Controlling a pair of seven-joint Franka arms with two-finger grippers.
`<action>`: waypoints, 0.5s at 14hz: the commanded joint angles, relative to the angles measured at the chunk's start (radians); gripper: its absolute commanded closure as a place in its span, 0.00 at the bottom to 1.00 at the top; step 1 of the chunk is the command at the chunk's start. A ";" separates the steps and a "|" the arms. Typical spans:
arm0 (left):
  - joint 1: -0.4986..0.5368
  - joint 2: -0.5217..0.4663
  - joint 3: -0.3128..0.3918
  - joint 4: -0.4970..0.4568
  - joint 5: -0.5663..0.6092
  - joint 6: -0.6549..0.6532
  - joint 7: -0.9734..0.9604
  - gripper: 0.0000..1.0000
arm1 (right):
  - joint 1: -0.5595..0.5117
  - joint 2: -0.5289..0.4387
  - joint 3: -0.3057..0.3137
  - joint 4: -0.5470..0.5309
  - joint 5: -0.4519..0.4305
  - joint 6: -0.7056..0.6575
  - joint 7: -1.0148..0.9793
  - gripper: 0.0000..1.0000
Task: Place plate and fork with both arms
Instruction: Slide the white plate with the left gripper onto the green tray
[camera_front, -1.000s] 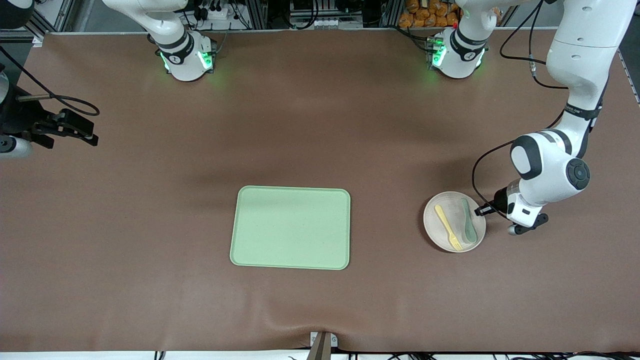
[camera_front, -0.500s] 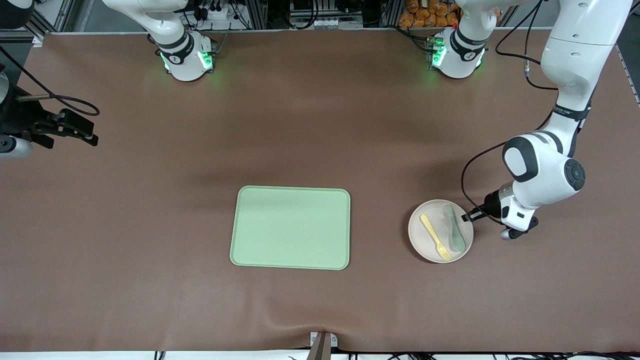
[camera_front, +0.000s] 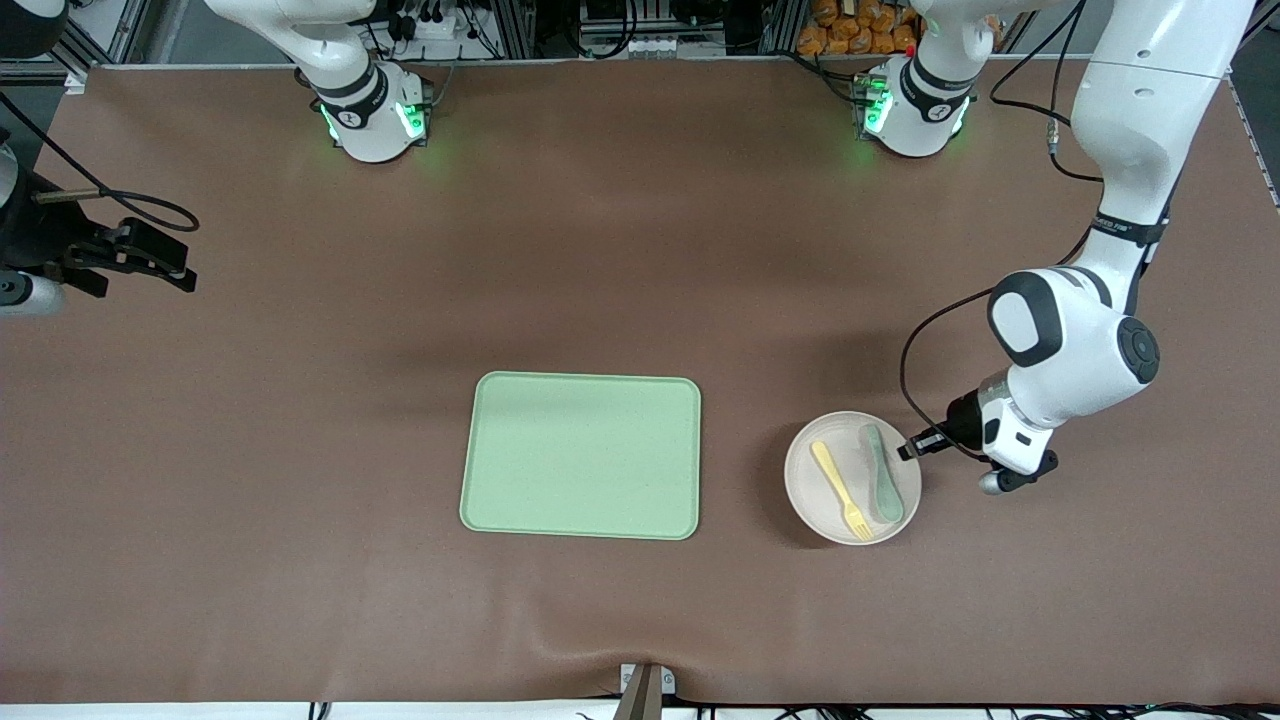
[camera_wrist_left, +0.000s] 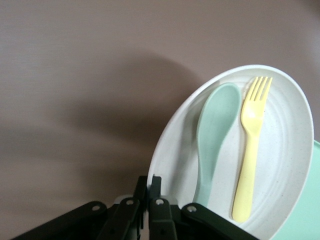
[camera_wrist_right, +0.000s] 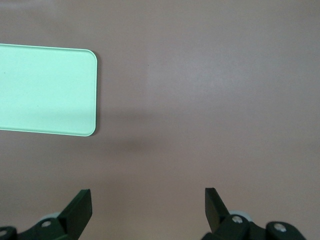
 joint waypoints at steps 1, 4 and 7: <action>-0.068 0.023 -0.020 0.081 -0.016 -0.001 -0.005 1.00 | -0.008 -0.010 0.001 -0.006 0.015 -0.005 -0.013 0.00; -0.152 0.077 -0.020 0.171 -0.014 -0.001 -0.042 1.00 | -0.009 -0.010 -0.001 -0.005 0.015 -0.004 -0.013 0.00; -0.246 0.155 -0.014 0.283 -0.011 -0.001 -0.106 1.00 | -0.009 -0.008 0.001 -0.003 0.015 -0.002 -0.013 0.00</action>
